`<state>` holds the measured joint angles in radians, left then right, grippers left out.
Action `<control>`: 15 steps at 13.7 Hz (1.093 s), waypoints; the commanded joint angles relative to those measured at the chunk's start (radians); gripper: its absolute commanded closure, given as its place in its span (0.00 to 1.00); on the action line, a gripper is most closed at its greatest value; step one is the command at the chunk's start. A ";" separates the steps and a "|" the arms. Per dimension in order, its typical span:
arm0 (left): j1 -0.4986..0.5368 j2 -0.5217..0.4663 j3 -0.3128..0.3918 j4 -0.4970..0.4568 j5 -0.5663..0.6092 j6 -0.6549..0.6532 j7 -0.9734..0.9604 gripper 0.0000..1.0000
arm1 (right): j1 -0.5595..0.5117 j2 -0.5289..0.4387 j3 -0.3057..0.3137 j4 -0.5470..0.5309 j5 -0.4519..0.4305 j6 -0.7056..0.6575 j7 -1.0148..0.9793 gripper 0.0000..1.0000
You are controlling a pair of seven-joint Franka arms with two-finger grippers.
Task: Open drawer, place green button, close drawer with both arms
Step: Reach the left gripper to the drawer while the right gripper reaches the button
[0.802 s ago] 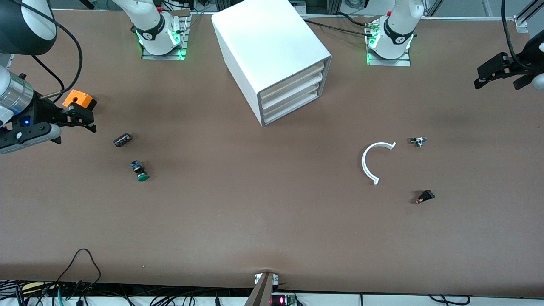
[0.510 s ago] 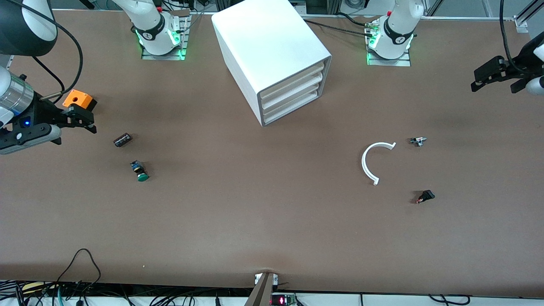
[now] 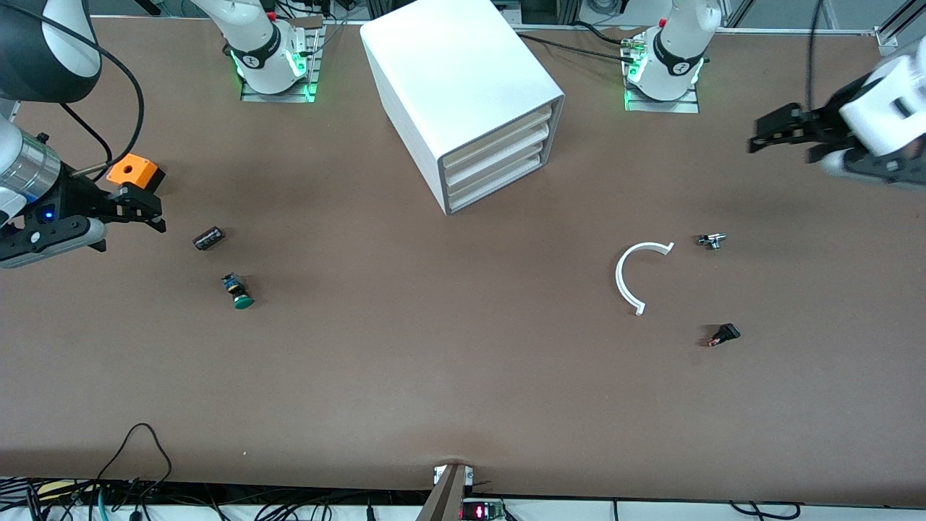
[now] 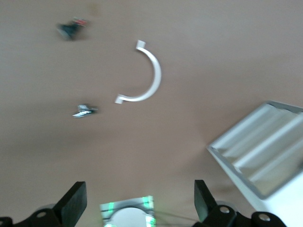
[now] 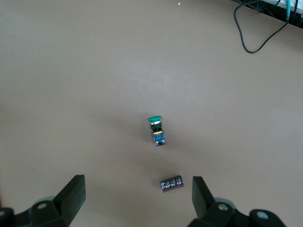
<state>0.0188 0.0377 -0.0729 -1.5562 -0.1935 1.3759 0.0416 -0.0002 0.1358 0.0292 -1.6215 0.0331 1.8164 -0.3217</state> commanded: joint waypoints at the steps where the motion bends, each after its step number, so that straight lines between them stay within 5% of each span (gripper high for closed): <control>1: 0.004 0.086 -0.004 -0.005 -0.131 -0.012 0.020 0.00 | -0.009 0.004 0.005 0.015 0.013 -0.003 -0.016 0.00; 9: 0.004 0.326 -0.137 -0.113 -0.453 0.150 0.260 0.00 | -0.009 0.063 0.005 0.015 -0.001 -0.005 -0.016 0.00; 15: 0.001 0.540 -0.142 -0.254 -0.713 0.218 0.665 0.06 | -0.001 0.130 0.011 0.011 -0.001 -0.015 -0.016 0.00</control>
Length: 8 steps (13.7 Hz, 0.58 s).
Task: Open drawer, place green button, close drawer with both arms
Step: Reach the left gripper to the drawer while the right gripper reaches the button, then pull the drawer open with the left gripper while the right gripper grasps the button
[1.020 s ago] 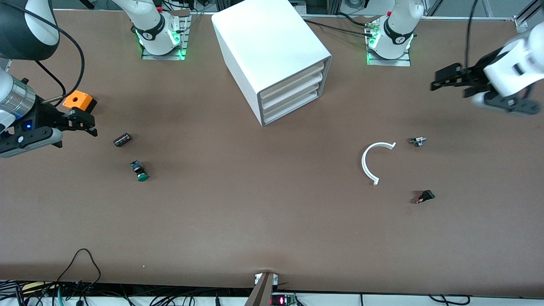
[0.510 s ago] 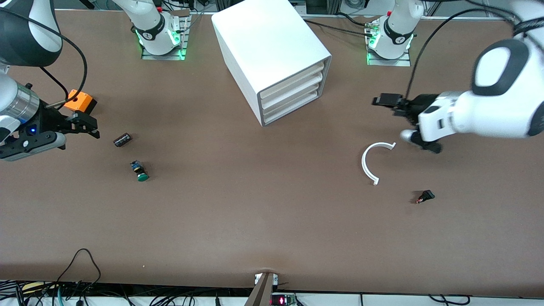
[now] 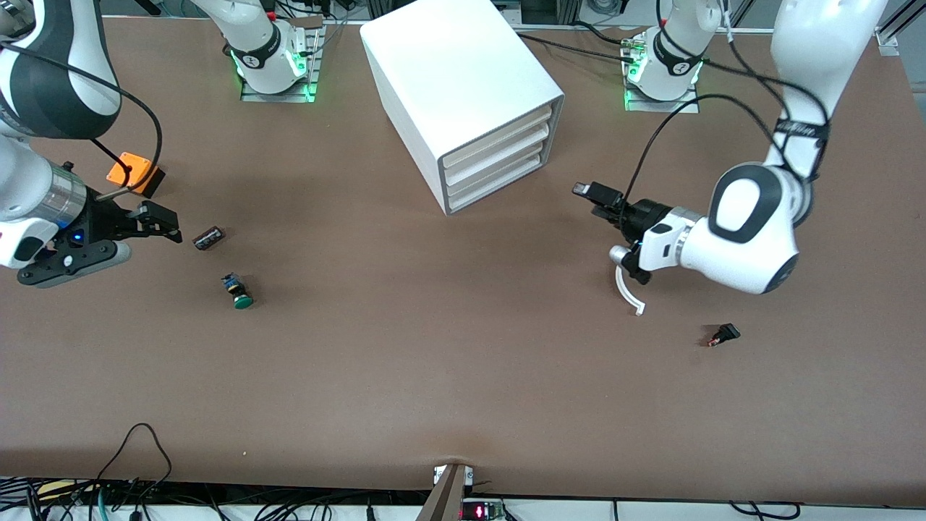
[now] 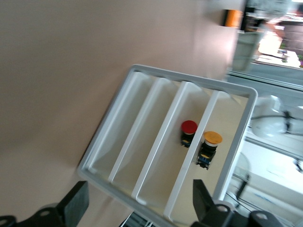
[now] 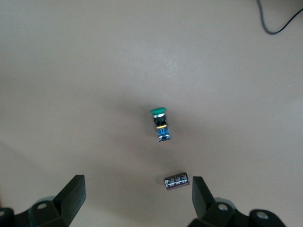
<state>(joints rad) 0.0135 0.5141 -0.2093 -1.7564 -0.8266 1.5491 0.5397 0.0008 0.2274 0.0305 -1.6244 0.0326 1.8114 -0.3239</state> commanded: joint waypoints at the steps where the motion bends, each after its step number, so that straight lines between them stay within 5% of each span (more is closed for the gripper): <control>1: -0.003 0.107 -0.007 -0.070 -0.113 0.066 0.233 0.07 | 0.016 0.049 0.012 0.014 -0.002 -0.006 -0.014 0.00; 8: -0.179 0.217 -0.015 -0.161 -0.400 0.163 0.462 0.21 | 0.045 0.236 0.003 -0.043 -0.026 0.244 -0.148 0.00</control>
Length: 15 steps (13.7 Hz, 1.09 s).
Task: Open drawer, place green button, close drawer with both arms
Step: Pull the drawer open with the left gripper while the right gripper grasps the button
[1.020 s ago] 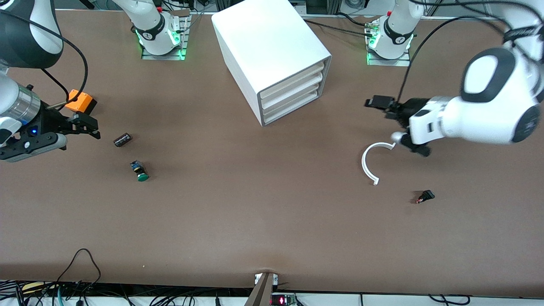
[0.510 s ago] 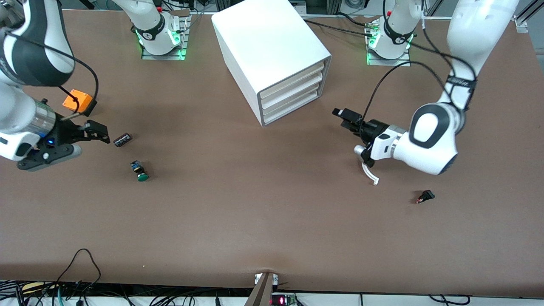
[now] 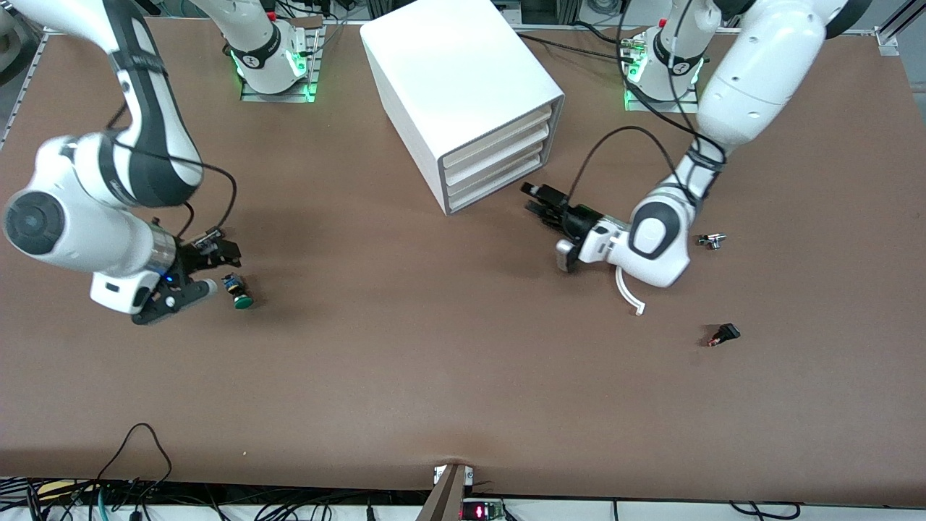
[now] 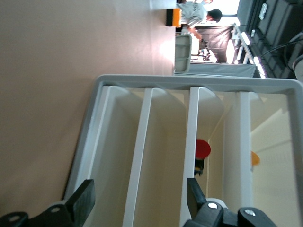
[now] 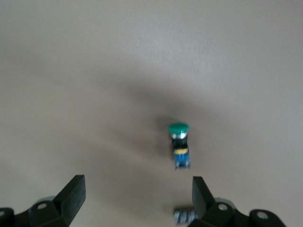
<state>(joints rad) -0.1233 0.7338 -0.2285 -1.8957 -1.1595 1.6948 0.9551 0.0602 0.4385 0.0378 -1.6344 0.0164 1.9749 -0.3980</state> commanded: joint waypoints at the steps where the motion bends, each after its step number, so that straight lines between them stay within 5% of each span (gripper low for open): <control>1: -0.059 0.010 0.005 -0.022 -0.094 0.019 0.051 0.23 | -0.031 0.025 -0.006 -0.088 -0.010 0.157 -0.100 0.00; 8: -0.111 0.075 0.005 -0.020 -0.137 0.000 0.076 0.31 | -0.080 0.025 -0.018 -0.433 -0.003 0.600 -0.197 0.04; 10: -0.127 0.081 0.005 -0.020 -0.135 -0.035 0.039 0.33 | -0.080 0.031 -0.018 -0.491 -0.003 0.697 -0.197 0.15; 15: -0.131 0.085 0.006 -0.022 -0.100 -0.072 -0.022 0.48 | -0.098 0.031 -0.016 -0.486 -0.001 0.697 -0.197 0.69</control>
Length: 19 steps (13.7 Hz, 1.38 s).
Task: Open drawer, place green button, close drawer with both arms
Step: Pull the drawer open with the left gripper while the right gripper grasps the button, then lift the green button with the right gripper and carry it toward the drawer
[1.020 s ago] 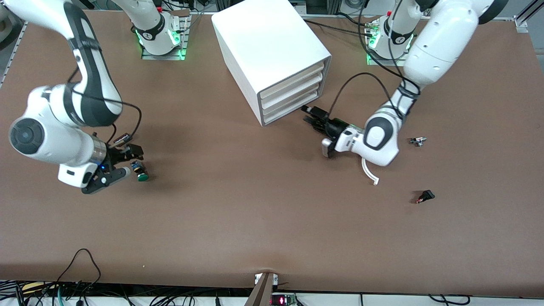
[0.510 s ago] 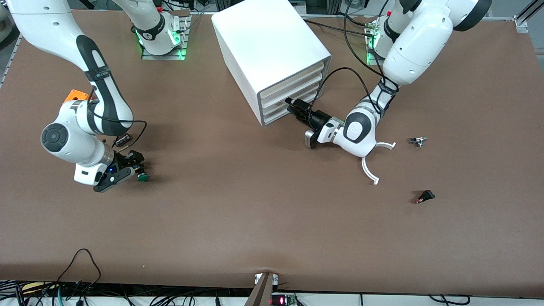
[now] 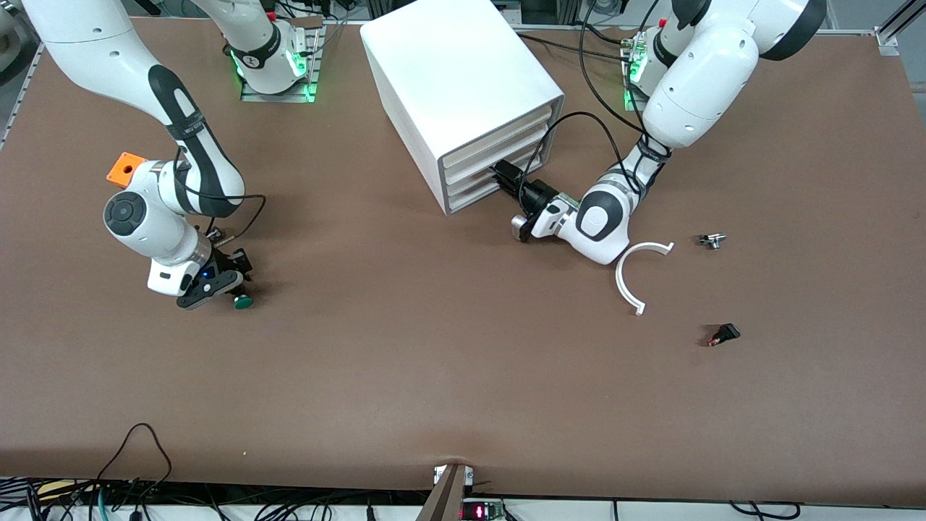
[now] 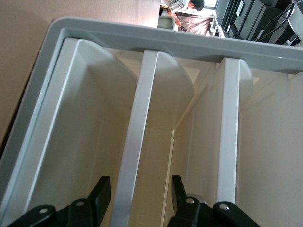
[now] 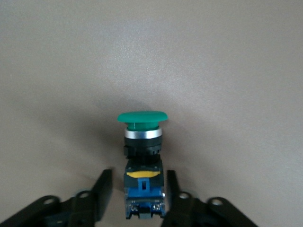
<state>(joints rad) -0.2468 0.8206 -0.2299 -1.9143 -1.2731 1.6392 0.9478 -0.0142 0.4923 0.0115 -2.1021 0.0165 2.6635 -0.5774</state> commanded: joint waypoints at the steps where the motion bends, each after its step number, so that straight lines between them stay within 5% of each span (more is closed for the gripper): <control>1: -0.005 -0.001 0.008 -0.002 0.020 -0.016 -0.014 0.50 | -0.027 -0.021 0.010 -0.018 -0.001 0.009 -0.018 0.82; 3: -0.005 -0.001 0.012 0.001 0.021 -0.016 -0.014 0.60 | -0.027 -0.023 0.011 0.003 0.003 -0.022 -0.018 1.00; 8: -0.003 -0.001 0.024 0.008 0.041 -0.013 -0.015 0.93 | -0.018 -0.034 0.019 0.299 0.010 -0.442 0.022 1.00; 19: 0.006 -0.003 0.099 0.078 0.044 -0.012 -0.102 0.95 | 0.170 -0.029 0.021 0.620 0.089 -0.787 0.344 1.00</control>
<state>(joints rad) -0.2446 0.8225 -0.1579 -1.8711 -1.2343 1.6229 0.9280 0.1157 0.4513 0.0355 -1.5567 0.0948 1.9520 -0.3241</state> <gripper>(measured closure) 0.899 0.665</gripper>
